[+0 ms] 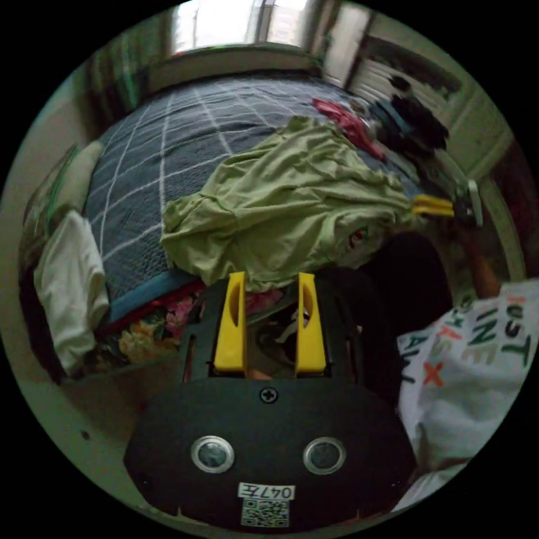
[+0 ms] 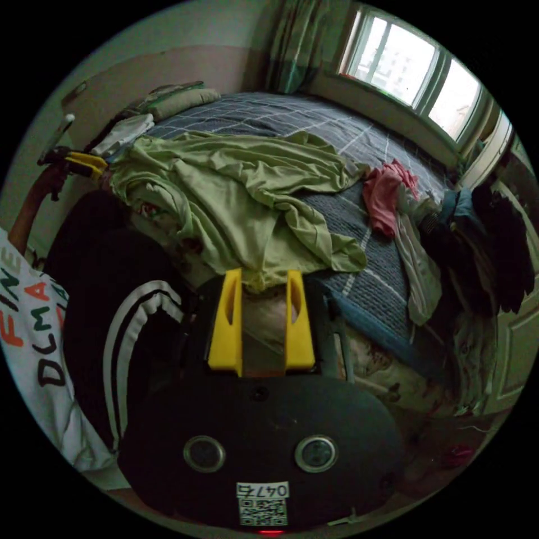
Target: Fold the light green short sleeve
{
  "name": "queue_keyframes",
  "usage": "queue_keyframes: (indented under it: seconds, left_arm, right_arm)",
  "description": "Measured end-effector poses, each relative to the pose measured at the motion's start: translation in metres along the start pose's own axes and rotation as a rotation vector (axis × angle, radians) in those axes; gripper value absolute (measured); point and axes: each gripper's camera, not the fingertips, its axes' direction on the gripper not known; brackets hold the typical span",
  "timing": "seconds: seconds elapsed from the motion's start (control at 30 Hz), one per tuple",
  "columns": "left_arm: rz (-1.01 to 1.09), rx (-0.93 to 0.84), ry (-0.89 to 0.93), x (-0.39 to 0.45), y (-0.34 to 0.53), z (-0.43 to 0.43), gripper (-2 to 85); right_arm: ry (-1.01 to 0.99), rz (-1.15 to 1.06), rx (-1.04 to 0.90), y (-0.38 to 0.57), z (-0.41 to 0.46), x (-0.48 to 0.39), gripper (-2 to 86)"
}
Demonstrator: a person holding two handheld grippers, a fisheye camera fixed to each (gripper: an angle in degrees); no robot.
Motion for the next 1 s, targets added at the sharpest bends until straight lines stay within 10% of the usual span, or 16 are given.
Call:
queue_keyframes:
  seconds: [0.5,1.0]
  left_arm:
    - [0.526,-0.201,-0.178,0.098,0.012,0.063,10.9]
    - [0.352,-0.083,-0.157,0.124,0.027,0.054,-0.1]
  right_arm:
    - [0.070,-0.255,-0.014,-0.022,-0.025,-0.048,8.7]
    - [0.045,-0.264,-0.126,-0.070,-0.059,-0.055,0.3]
